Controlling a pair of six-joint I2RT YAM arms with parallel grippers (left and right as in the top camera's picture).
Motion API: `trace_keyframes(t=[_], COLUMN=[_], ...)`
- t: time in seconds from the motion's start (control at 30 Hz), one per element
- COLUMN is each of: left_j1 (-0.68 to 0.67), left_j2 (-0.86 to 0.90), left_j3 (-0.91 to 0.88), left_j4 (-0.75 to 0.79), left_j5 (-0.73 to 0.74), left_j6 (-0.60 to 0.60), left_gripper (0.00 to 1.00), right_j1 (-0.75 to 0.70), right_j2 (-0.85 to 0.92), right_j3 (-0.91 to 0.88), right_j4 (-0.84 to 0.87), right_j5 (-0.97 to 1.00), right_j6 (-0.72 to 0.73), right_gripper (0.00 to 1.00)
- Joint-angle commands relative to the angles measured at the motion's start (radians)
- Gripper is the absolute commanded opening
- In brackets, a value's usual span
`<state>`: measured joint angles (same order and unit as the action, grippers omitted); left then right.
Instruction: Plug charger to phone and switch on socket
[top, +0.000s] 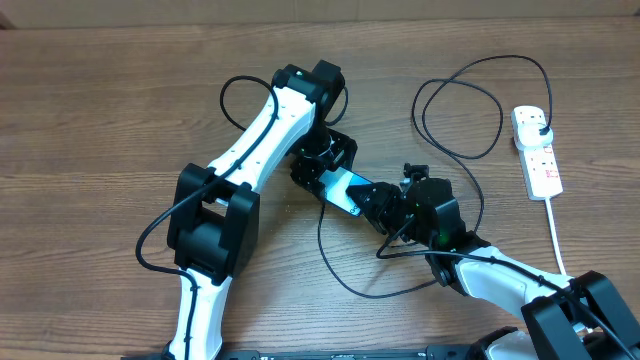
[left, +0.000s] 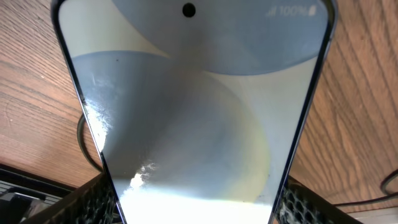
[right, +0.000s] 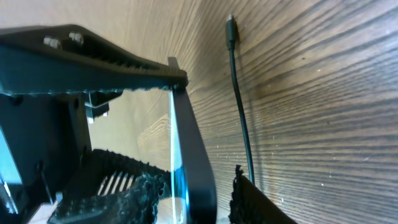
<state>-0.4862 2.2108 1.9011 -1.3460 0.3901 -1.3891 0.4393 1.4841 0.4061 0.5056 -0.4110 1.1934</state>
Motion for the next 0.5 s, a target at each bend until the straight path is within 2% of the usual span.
trace_keyframes(t=[0.0, 0.47], left_j1=[-0.02, -0.045], left_j2=[-0.008, -0.008], left_j3=[0.028, 0.028], left_j4=[-0.005, -0.006], left_j5=[0.022, 0.03], left_j6=[-0.022, -0.033], left_gripper=[0.62, 0.61], right_j1=[0.004, 0.004], right_j2=[-0.001, -0.001], right_j3=[0.022, 0.022], right_j4=[0.005, 0.005], right_j5=[0.03, 0.034], right_j6=[0.015, 0.015], right_gripper=[0.35, 0.26])
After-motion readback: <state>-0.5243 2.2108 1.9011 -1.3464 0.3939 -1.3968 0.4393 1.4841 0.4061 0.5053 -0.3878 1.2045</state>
